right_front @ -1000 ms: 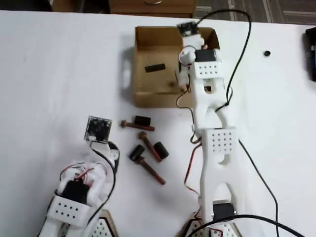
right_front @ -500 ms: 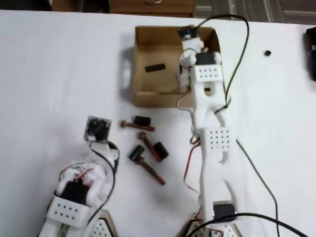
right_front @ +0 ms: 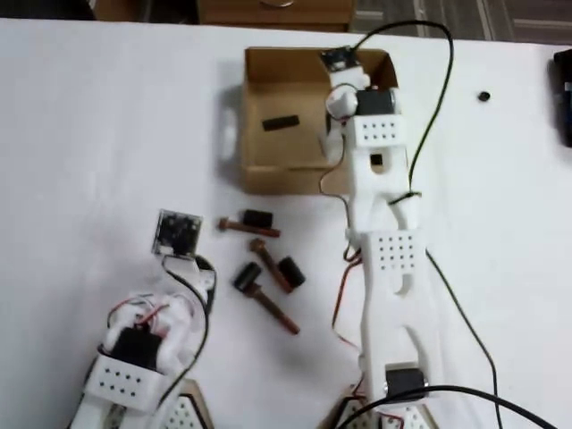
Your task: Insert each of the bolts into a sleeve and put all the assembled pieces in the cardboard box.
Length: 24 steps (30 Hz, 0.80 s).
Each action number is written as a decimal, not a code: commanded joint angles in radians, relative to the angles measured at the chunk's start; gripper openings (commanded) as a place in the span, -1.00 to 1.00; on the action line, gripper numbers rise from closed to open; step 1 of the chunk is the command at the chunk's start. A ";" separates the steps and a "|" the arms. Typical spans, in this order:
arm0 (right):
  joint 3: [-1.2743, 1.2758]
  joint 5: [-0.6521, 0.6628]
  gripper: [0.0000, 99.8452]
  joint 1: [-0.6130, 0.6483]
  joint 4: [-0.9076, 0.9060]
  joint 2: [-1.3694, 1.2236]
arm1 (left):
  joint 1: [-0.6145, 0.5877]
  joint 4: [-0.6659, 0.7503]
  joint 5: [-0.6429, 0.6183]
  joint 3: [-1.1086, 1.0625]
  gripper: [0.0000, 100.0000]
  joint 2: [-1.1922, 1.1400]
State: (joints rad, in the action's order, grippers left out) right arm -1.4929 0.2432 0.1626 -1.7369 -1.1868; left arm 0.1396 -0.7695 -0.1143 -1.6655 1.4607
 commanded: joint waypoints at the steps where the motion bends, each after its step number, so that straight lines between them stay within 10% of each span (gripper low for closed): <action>1: -0.101 0.008 -0.15 -0.015 -0.028 0.033 | 0.002 0.006 0.003 -0.031 -0.96 0.009; 10: 0.046 0.009 -0.15 -0.013 -0.030 0.335 | 0.000 0.009 0.003 -0.031 -0.96 0.009; 24: 0.937 0.071 -0.15 0.035 -0.030 1.164 | -0.002 0.012 0.002 -0.031 -0.96 0.009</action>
State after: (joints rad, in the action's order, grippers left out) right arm -0.6966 0.2693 0.1672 -1.7461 -0.2493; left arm 0.1396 -0.7695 -0.1143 -1.6655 1.4607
